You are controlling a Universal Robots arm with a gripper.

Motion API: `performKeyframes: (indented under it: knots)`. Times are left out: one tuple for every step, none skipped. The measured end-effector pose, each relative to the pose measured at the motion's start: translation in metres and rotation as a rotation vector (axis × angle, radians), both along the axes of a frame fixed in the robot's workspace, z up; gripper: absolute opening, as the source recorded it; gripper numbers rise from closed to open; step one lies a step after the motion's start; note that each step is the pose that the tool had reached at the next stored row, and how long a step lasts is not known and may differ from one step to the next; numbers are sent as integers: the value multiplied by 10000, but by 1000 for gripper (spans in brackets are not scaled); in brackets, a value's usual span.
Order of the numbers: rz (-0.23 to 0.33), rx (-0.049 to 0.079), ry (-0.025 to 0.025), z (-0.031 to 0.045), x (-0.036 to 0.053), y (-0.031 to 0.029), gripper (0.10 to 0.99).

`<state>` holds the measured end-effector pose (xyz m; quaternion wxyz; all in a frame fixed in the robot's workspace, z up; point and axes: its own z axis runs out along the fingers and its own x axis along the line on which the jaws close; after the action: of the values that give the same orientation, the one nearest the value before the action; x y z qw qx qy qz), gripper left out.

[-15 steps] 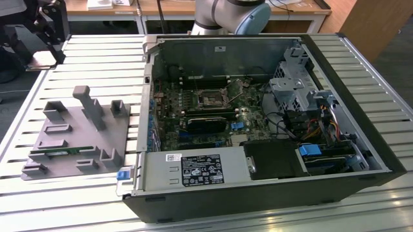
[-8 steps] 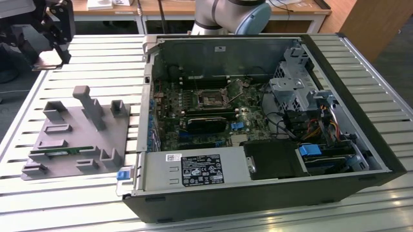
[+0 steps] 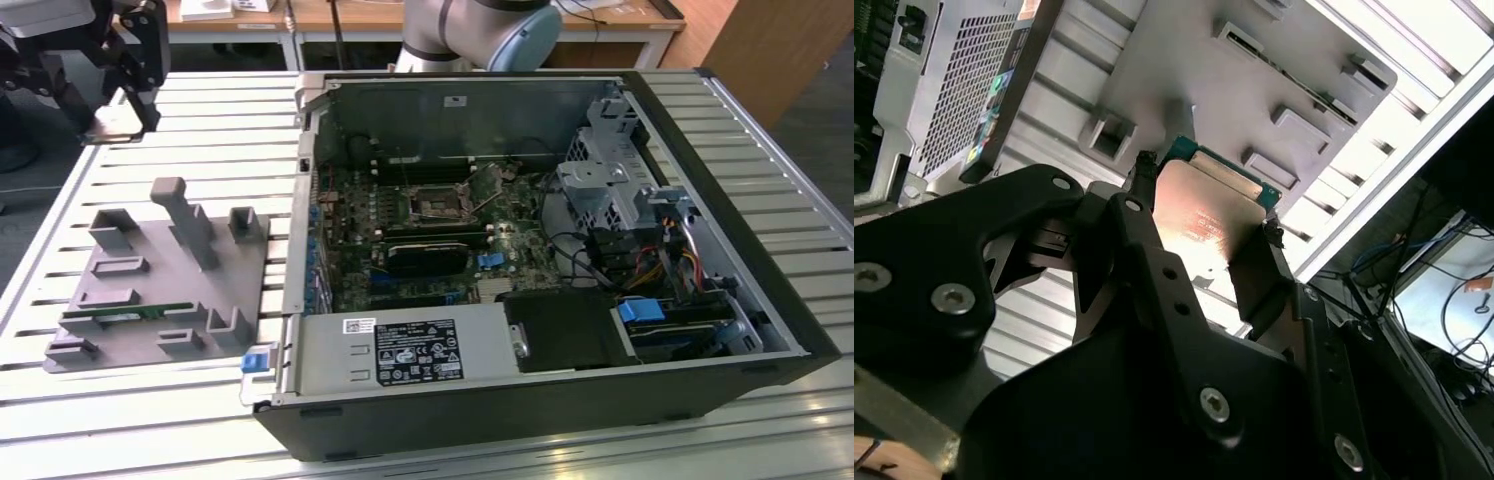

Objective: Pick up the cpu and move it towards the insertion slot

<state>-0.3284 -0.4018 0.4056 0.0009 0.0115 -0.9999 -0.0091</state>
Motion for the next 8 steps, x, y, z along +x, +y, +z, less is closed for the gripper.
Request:
performKeyframes:
  knots:
    - [0, -1, 1, 0, 14, 0, 541]
    - [0, 0, 1, 0, 29, 1, 541]
    - [0, -1, 0, 0, 43, 1, 541]
    - [0, 0, 0, 0, 58, 1, 541]
    - [0, 0, 0, 0, 73, 2, 541]
    - [0, 0, 0, 0, 87, 2, 541]
    - [0, 0, 0, 0, 102, 2, 541]
    - [0, -1, 1, 0, 117, 2, 541]
